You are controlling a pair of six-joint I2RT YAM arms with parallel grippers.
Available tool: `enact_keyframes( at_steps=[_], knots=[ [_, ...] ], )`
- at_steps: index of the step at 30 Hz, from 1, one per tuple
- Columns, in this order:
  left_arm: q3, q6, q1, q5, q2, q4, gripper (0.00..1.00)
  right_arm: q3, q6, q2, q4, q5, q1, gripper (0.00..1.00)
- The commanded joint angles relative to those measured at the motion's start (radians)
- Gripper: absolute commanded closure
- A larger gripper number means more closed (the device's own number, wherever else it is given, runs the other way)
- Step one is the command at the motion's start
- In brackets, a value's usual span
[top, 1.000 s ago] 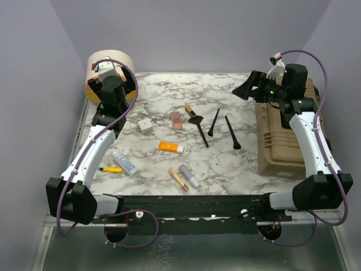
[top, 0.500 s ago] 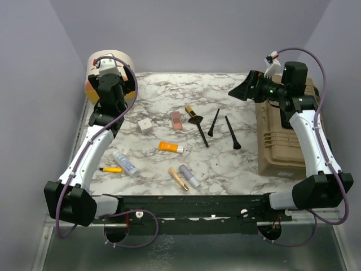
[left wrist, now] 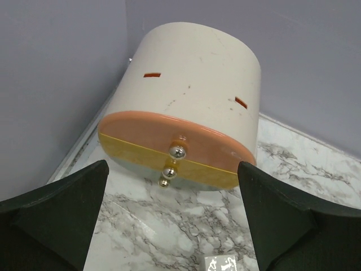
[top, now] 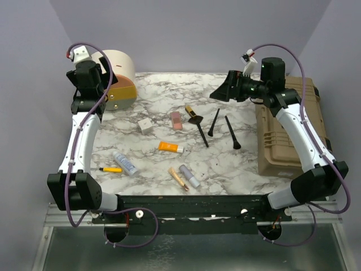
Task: Organize the makeup
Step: Move the storage box to the corner of the board.
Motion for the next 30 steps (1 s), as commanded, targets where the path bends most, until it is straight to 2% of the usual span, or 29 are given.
enact_keyframes(
  at_steps=[1,10,22,28,30],
  knots=[
    [0.078,-0.018,0.079,0.089,0.039,-0.075,0.01,0.038,0.045,0.045,0.001,0.035,0.056,0.00],
    [0.091,-0.047,0.211,0.154,0.082,-0.083,0.01,0.096,0.084,0.121,0.024,0.064,0.120,0.00],
    [0.184,-0.069,0.273,0.150,0.166,-0.081,0.01,0.122,0.137,0.209,0.108,0.051,0.124,0.00],
    [0.255,-0.008,0.280,0.159,0.260,-0.046,0.01,0.300,0.155,0.367,0.099,-0.008,0.139,0.00],
    [0.272,-0.010,0.300,0.214,0.295,-0.044,0.01,0.375,0.157,0.427,0.082,0.017,0.150,0.00]
  ],
)
